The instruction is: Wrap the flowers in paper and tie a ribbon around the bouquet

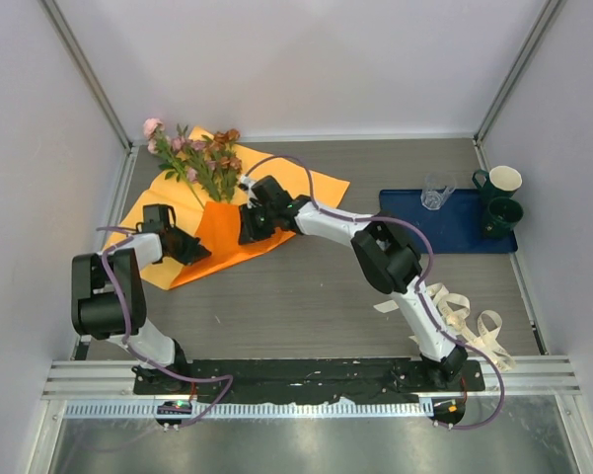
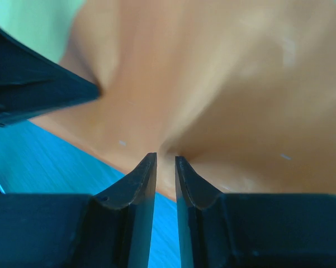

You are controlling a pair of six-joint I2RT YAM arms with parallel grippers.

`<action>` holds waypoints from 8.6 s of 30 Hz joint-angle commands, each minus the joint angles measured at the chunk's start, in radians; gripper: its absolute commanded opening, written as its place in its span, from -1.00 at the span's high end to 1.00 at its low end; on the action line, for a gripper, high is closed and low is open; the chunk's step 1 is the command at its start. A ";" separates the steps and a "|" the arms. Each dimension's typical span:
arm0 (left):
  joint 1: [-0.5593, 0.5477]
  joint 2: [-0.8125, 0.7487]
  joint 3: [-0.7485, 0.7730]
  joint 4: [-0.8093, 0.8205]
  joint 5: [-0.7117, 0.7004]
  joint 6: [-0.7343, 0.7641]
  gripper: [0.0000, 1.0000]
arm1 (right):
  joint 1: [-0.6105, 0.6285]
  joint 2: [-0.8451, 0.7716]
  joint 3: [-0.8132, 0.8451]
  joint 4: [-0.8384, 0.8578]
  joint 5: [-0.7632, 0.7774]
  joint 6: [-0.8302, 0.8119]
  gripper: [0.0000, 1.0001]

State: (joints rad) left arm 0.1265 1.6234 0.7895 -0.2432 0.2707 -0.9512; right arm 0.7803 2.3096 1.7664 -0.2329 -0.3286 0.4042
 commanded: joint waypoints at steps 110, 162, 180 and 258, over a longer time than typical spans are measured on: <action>0.144 -0.967 -0.702 0.101 -0.412 -0.381 0.80 | 0.148 0.136 0.094 0.030 0.053 0.100 1.00; -0.461 -0.358 -0.072 0.174 -0.492 0.336 1.00 | 0.025 -0.022 -0.136 0.290 -0.257 0.252 1.00; -0.502 -0.278 -0.007 0.212 -0.441 0.358 1.00 | 0.020 -0.044 -0.280 0.303 -0.159 0.249 1.00; -0.594 0.197 0.201 0.338 -0.192 0.321 1.00 | -0.202 -0.323 -0.565 0.377 -0.058 0.260 0.72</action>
State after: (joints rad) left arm -0.4637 1.8172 0.9848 0.0528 0.0586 -0.6250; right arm 0.5804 1.9434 1.1416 0.1184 -0.3271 0.6792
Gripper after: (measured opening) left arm 0.014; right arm 0.106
